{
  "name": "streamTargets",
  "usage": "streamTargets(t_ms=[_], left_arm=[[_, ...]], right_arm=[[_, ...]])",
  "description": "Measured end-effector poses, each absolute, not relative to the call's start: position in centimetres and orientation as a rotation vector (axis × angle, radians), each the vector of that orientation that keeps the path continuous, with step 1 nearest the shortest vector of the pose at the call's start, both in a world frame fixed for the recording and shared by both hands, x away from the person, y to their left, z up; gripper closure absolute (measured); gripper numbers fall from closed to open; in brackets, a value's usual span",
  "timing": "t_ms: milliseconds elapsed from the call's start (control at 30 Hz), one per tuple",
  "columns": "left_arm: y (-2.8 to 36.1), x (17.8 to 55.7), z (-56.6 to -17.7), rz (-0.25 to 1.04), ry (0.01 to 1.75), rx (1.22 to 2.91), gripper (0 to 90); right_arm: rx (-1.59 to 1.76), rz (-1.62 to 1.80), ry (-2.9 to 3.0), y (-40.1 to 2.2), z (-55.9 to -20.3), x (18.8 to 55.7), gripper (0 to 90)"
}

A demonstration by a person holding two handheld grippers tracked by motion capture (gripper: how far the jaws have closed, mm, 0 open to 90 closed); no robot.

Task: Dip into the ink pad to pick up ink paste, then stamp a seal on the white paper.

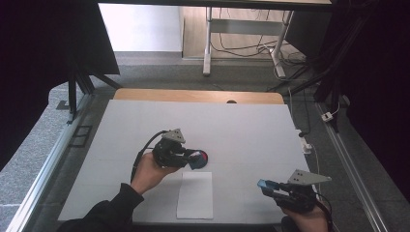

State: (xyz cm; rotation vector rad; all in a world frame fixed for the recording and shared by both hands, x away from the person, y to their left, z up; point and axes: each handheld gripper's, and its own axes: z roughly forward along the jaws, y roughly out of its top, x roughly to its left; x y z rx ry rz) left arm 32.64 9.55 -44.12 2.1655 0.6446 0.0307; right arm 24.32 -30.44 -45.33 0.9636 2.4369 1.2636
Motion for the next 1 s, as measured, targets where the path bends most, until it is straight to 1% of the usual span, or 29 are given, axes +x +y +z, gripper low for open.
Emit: streamTargets(t_ms=[1000], left_arm=[[9.0,29.9,-45.0,-0.032,0.61,2.189,70.1]], right_arm=[[0.967,1.268,2.437,-30.4,-45.3,24.3,68.6]])
